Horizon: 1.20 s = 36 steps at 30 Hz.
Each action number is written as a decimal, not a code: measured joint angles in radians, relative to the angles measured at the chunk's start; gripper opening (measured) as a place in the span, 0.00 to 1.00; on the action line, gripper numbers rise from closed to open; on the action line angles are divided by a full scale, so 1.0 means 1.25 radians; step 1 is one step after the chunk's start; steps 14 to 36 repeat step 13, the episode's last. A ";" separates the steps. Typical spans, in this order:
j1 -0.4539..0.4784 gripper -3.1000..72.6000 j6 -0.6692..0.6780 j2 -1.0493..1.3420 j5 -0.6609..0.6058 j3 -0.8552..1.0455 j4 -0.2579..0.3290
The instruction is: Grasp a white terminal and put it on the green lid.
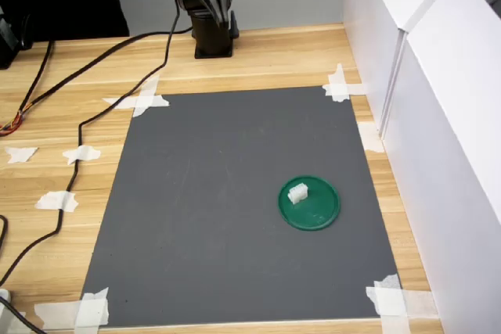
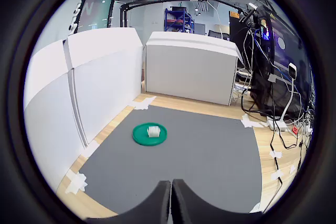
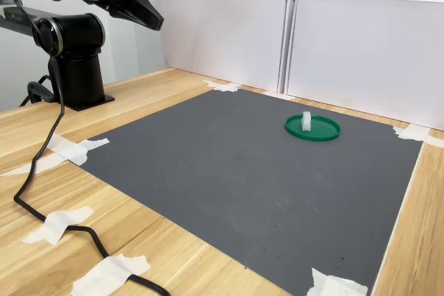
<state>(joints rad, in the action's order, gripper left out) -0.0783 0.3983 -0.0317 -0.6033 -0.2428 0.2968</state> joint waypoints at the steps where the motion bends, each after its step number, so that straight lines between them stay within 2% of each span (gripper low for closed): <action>1: 0.000 0.02 0.000 0.010 0.001 0.001 0.002; 36: 0.000 0.02 0.000 0.035 0.003 0.002 0.002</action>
